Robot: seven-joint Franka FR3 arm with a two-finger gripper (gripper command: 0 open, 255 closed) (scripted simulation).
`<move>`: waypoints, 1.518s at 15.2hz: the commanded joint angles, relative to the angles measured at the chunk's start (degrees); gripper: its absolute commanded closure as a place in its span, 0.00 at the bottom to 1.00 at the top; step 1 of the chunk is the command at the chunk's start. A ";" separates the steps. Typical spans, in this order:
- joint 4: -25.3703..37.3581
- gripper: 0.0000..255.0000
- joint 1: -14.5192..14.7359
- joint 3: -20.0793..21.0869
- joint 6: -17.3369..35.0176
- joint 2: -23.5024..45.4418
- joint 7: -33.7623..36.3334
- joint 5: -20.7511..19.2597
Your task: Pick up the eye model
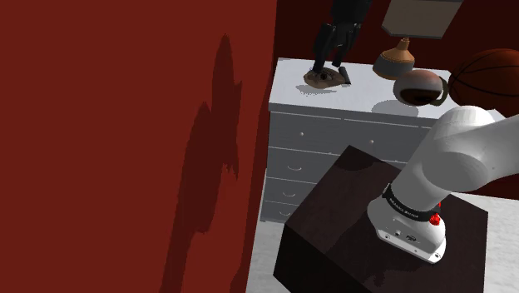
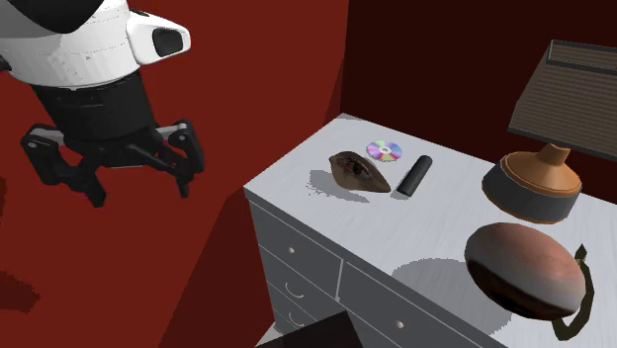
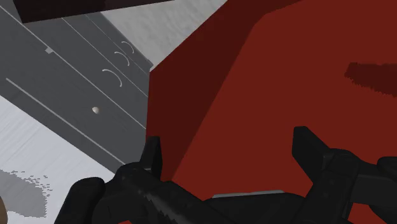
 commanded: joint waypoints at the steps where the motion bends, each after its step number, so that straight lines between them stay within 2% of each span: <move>1: 0.00 0.00 0.00 0.00 0.00 0.00 0.00 0.00; 8: -2.11 0.00 -2.71 -7.43 6.28 4.53 -10.94 -6.28; 14: -0.95 0.00 -4.53 -13.84 12.40 11.43 -20.00 -10.57; 19: 2.13 0.00 -5.32 -19.09 17.49 18.93 -27.53 -12.57; 23: 5.94 0.00 -5.44 -23.20 21.20 25.84 -33.78 -12.69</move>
